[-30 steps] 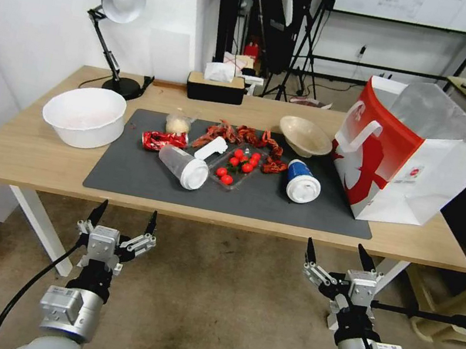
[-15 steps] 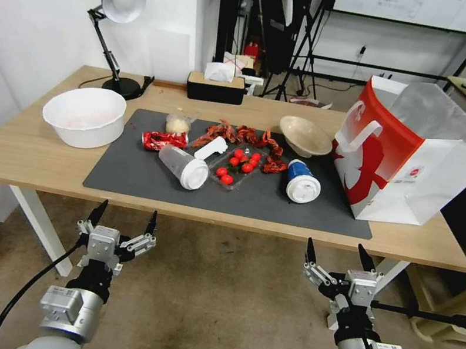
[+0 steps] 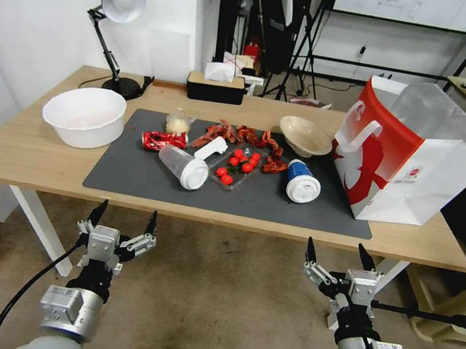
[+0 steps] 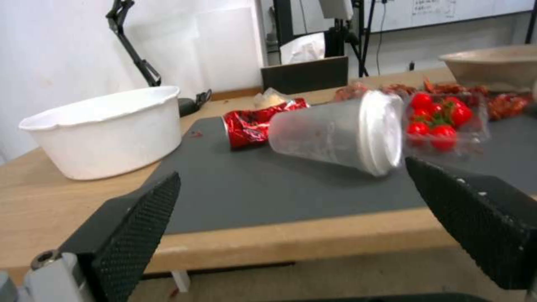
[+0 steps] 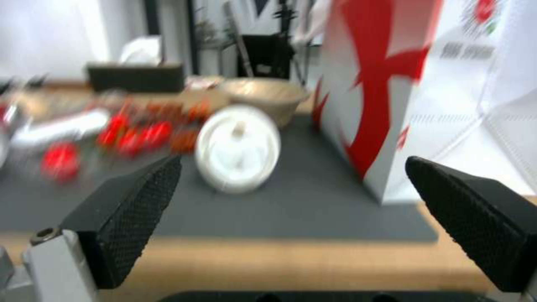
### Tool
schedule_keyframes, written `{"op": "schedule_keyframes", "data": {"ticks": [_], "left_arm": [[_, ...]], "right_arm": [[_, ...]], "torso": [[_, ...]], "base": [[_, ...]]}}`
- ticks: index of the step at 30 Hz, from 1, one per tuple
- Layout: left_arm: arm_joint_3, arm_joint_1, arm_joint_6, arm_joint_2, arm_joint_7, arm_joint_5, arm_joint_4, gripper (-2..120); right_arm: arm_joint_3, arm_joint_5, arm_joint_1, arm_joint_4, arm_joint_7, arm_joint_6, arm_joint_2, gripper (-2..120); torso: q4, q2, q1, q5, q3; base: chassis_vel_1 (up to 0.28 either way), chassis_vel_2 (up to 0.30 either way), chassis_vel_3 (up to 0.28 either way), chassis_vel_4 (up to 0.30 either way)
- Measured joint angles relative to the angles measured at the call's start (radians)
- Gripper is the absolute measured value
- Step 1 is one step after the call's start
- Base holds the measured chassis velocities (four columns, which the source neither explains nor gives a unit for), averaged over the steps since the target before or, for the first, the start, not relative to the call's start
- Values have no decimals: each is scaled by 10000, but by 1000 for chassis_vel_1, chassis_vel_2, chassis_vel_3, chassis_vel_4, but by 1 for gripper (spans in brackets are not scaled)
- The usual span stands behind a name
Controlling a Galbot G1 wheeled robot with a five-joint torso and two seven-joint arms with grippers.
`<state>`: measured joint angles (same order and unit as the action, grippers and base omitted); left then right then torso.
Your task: Pick up the trash from the table and place it into the takeout bag.
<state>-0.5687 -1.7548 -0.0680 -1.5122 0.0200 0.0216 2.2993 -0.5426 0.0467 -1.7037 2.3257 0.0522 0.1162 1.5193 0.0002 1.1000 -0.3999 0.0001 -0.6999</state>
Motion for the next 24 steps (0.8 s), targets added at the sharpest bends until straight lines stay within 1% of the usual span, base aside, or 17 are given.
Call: {"op": "schedule_keyframes", "data": {"ticks": [1, 2, 3, 4, 7, 14, 20, 22, 23, 24], "left_arm": [[-129, 284, -451, -87, 146, 150, -17, 100], [-218, 488, -763, -150, 249, 256, -32, 100], [-328, 747, -1164, -223, 379, 388, -48, 100], [-525, 1261, -1520, -326, 586, 810, -260, 100], [-539, 1290, -1465, -337, 607, 867, -338, 100], [-540, 1267, -1162, -331, 618, 866, -468, 100], [-532, 1245, -944, -335, 645, 840, -558, 100], [-526, 1247, -896, -337, 658, 813, -595, 100], [-526, 1247, -896, -337, 658, 813, -595, 100], [-511, 1272, -891, -332, 668, 802, -624, 100]], "right_arm": [[32, 180, 351, 95, 195, 390, 70, 100], [63, 298, 493, 75, 285, 461, 78, 100], [97, 407, 601, -4, 346, 438, 78, 100], [193, 545, 698, -145, 392, 248, 21, 100], [289, 607, 721, -202, 389, 154, -52, 100], [448, 883, 1003, -526, 338, -125, -375, 100], [595, 1170, 1752, -1126, 650, -105, -820, 100], [688, 1412, 2223, -1440, 880, 72, -1011, 100], [688, 1412, 2223, -1440, 880, 72, -1011, 100], [715, 1514, 2429, -1589, 964, 148, -1093, 100]], "torso": [[3, 0, -2, -3, -1], [0, -1, -2, -5, -1], [0, -1, -3, -2, -2], [-6, -1, -2, -2, -2], [-1, 0, -1, -2, -1], [-2, -1, -2, -1, -1], [-3, -1, -2, -1, -1], [-1, -1, -2, 1, -1], [-1, -1, -2, 1, -1], [3, -1, -2, 1, -1]], "base": [[0, 0, 0, 0], [0, 0, 0, 0], [0, 0, 0, 0], [0, 0, 0, 0], [0, 0, 0, 0], [0, 0, 0, 0], [0, 0, 0, 0], [0, 0, 0, 0], [0, 0, 0, 0], [0, 0, 0, 0]]}}
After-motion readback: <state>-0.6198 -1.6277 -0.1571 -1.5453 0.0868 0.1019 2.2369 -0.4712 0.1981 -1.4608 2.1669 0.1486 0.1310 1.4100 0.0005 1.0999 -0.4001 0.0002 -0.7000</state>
